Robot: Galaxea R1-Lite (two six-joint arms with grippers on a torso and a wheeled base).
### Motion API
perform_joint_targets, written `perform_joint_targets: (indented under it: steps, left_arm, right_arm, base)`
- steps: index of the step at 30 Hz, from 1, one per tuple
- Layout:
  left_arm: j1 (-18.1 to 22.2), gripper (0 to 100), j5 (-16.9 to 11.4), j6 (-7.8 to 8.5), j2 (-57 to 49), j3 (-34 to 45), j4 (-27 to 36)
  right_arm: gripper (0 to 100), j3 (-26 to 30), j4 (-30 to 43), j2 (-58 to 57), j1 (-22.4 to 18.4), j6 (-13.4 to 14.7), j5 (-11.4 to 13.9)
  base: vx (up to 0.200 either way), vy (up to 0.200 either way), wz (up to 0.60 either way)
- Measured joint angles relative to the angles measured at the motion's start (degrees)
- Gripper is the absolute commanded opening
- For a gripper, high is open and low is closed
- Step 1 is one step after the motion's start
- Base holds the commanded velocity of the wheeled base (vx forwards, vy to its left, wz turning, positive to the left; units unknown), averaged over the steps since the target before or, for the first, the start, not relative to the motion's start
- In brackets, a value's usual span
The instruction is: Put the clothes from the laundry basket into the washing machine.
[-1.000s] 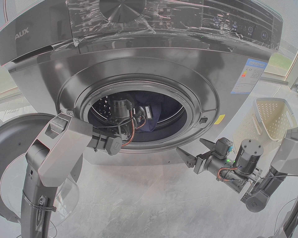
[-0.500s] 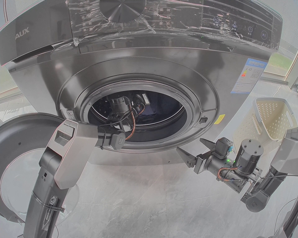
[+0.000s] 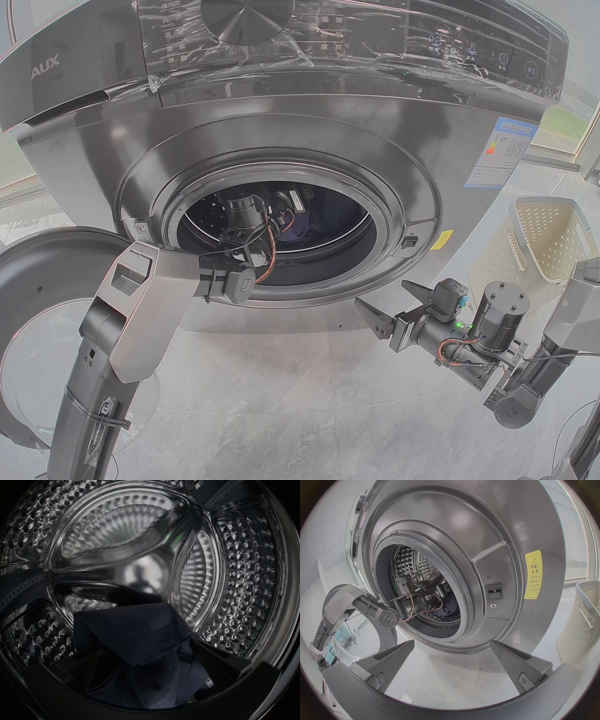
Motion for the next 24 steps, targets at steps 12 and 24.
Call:
perform_joint_targets:
  steps: [12, 24]
  left_arm:
    - [-2.45, 100, -0.44, 1.76, -7.27, 17.88, -0.04]
    - [-4.05, 100, -0.74, 4.24, -13.53, 30.14, -3.45]
  right_arm:
    - [100, 0.0, 0.0, 0.01, 0.0, -0.02, 0.0]
    - [100, 0.09, 0.0, 0.01, 0.04, 0.0, 0.0]
  base:
    - [0.0, 0.0, 0.0]
    - [0.0, 0.0, 0.0]
